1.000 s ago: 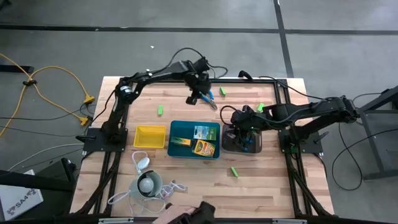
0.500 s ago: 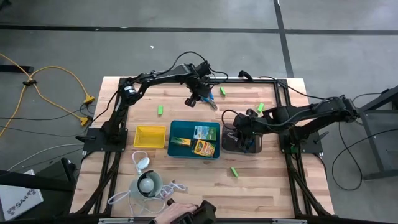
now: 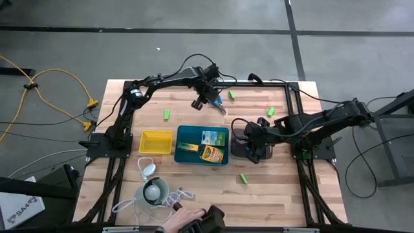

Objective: Pick & Place School Supplies
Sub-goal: Put the blue hole puncher into the black bin

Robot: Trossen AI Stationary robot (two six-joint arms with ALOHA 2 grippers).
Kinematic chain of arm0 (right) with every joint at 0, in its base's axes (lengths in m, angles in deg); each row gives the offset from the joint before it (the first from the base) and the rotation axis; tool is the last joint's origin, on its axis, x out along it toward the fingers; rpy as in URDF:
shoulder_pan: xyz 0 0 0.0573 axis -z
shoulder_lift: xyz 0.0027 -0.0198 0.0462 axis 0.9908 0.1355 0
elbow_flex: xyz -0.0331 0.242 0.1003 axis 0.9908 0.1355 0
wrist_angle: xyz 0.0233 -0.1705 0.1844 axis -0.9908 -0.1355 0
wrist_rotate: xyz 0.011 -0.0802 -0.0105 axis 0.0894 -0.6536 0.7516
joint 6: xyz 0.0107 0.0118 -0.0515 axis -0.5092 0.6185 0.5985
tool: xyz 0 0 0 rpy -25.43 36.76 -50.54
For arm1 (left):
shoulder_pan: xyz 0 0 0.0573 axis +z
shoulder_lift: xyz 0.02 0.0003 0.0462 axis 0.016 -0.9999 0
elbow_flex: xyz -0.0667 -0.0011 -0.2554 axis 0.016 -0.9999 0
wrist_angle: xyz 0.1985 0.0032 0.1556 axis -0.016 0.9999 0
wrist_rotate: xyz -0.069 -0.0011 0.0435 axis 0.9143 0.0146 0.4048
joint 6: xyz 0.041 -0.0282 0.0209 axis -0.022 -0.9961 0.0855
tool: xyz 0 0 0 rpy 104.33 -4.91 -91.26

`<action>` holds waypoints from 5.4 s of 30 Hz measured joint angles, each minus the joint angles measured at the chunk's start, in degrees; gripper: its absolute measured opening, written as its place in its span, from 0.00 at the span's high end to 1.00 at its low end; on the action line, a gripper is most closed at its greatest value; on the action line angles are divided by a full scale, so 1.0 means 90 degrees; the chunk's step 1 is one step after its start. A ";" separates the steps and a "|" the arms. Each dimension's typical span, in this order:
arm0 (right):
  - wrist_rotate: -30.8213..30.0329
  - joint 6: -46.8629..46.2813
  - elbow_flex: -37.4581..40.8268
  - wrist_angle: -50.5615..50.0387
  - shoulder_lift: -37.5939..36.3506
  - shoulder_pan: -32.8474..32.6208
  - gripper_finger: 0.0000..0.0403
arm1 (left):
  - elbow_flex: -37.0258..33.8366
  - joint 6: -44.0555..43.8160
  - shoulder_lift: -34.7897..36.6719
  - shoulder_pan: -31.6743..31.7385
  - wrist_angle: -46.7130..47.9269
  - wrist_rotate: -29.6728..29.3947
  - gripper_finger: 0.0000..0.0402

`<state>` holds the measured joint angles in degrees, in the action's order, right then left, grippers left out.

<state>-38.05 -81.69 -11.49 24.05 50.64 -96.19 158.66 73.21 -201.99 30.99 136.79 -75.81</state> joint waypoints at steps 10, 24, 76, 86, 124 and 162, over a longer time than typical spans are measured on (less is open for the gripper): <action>-0.0024 -0.0172 0.0000 0.0002 0.0000 -0.0039 0.79 | 0.0000 -0.0016 0.0000 -0.0051 -0.0085 -0.0581 0.72; -0.0022 -0.0378 0.0000 0.0007 -0.0001 -0.0036 0.79 | 0.0000 -0.0889 0.0002 -0.0440 -0.0100 -0.1002 0.73; 0.0030 -0.0859 0.0002 0.0251 0.0000 -0.0032 0.79 | 0.0005 0.0289 -0.0532 -0.0115 -0.0525 -0.0843 0.62; 0.0032 -0.0859 0.0002 0.0250 0.0000 -0.0032 0.79 | 0.0000 0.0284 -0.0544 -0.0169 -0.0641 -0.1114 0.77; -0.0570 -0.2980 0.0002 -0.1128 0.0000 -0.1345 0.79 | 0.0000 -0.0750 0.0883 -0.2095 -0.0081 -0.2132 0.88; -0.1992 -0.5788 0.0002 -0.1832 0.0469 -0.4239 0.79 | 0.0005 -0.2773 0.1001 -0.3742 -0.2213 0.1164 0.88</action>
<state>-55.98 -133.78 -11.46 7.56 54.86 -134.34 158.70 48.25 -192.98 -2.70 116.88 -65.33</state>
